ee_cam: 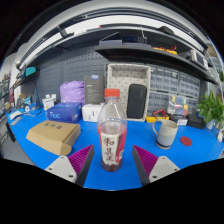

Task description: Pour water

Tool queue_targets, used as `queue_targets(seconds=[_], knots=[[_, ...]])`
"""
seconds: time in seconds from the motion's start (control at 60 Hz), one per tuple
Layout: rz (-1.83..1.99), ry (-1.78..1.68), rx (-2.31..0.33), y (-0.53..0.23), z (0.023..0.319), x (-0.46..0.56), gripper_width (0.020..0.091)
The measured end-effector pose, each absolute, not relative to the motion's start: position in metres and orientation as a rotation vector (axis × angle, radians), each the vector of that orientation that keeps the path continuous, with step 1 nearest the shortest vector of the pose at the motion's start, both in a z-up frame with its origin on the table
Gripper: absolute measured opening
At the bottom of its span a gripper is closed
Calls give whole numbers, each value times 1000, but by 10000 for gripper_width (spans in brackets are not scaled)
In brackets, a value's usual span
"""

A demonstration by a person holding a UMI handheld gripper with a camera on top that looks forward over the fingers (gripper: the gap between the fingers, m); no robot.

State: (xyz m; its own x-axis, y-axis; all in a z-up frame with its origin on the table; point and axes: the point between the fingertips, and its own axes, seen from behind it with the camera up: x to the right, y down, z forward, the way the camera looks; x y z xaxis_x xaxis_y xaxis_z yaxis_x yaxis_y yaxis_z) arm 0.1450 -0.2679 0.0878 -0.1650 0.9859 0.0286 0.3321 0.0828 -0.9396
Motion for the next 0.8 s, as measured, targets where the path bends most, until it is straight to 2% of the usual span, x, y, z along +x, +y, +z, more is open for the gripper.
queue_targets(seconds=[0.217, 0.333, 0.35, 0.367, 0.483, 0.617, 0.8], knots=[[1094, -1561, -1301, -282, 86, 89, 766], [1107, -1498, -1273, -282, 88, 72, 663], [1110, -1482, -1277, -281, 89, 70, 596], [1118, -1475, -1278, -281, 89, 70, 580], [1168, -1443, -1256, -280, 91, 69, 522], [1185, -1437, -1240, -280, 92, 68, 421], [1238, -1454, -1284, -278, 90, 64, 419]])
